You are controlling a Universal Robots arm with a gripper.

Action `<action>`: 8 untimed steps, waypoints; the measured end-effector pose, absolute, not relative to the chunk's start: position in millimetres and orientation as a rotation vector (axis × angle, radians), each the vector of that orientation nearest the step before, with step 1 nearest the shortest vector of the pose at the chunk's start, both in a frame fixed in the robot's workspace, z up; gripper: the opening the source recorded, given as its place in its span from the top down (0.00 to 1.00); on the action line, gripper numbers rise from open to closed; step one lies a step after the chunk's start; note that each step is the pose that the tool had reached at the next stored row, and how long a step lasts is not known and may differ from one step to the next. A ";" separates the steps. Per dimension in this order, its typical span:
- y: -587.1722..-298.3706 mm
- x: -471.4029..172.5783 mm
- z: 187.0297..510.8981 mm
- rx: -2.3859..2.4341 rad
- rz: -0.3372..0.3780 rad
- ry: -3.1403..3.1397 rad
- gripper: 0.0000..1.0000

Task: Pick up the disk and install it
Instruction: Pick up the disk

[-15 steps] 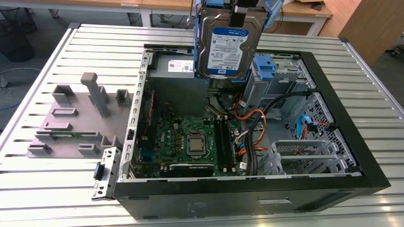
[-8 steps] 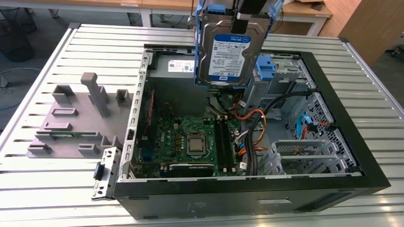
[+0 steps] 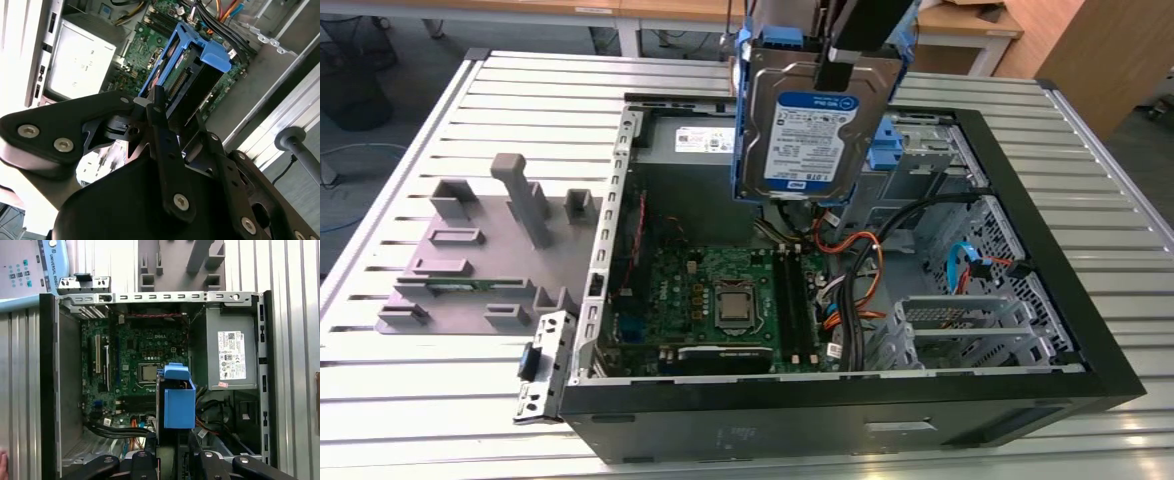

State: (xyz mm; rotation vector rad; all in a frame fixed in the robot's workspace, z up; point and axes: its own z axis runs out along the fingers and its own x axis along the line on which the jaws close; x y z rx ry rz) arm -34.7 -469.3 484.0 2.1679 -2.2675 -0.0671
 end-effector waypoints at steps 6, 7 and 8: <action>-487.7 -33.9 483.9 2.168 -0.067 -2.267 0.65; -490.7 -33.8 483.8 2.168 -0.067 -2.267 0.65; -493.8 -33.6 483.7 2.168 -0.067 -2.267 0.65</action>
